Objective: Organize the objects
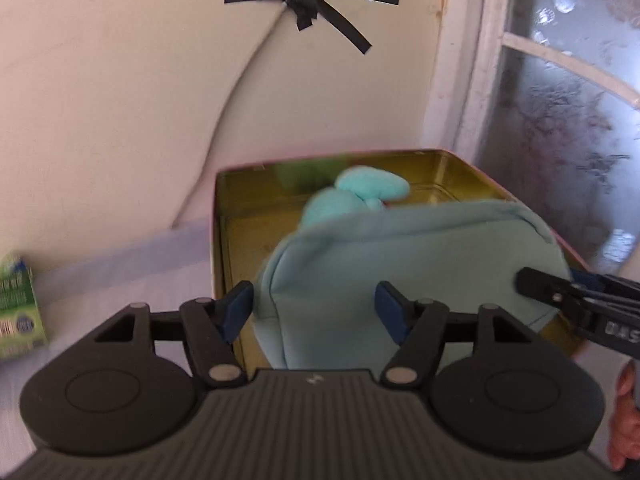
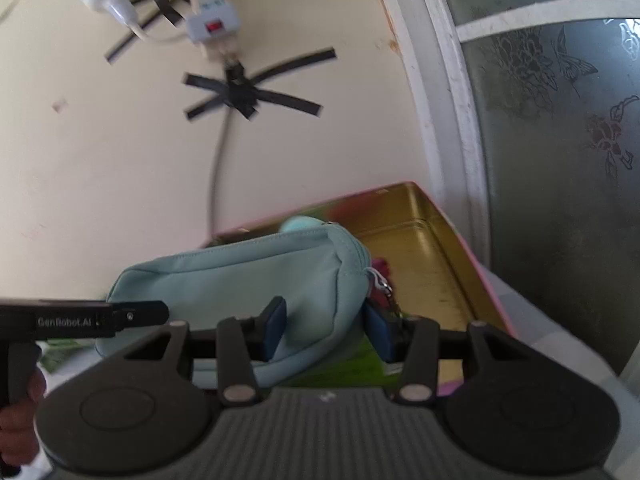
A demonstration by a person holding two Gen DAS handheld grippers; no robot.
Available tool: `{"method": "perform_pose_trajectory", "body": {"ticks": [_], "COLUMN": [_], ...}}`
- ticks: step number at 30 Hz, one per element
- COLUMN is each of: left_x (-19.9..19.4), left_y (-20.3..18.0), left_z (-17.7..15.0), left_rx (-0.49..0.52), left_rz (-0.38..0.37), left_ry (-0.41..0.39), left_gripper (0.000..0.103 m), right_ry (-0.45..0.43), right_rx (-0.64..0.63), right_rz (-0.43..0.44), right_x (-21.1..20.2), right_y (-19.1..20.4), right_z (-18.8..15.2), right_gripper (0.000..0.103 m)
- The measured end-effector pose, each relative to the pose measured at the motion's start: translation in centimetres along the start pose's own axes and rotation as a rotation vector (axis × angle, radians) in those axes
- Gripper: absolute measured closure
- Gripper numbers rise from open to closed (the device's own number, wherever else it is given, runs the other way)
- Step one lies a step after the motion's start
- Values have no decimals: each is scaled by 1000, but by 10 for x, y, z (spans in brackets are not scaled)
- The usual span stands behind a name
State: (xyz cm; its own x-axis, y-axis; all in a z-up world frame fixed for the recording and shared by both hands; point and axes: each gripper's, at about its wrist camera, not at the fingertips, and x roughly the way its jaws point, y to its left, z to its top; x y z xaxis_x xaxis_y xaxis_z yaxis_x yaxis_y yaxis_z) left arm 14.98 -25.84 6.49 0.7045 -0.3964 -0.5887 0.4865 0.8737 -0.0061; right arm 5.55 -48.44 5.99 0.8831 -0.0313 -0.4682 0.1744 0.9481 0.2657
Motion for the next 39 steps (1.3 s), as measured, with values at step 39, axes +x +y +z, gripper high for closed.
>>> {"method": "perform_pose_trajectory", "body": {"ticks": [39], "left_x": [-123], "left_y": [100], "left_z": [-132], "left_rx": [-129], "left_rz": [284], "left_ry": [-35], "left_gripper": [21], "right_ry": [-62], "right_rx": [-106], "right_rz": [141], "right_x": [-88], "right_y": [143], "right_z": [-116], "right_gripper": [21]}}
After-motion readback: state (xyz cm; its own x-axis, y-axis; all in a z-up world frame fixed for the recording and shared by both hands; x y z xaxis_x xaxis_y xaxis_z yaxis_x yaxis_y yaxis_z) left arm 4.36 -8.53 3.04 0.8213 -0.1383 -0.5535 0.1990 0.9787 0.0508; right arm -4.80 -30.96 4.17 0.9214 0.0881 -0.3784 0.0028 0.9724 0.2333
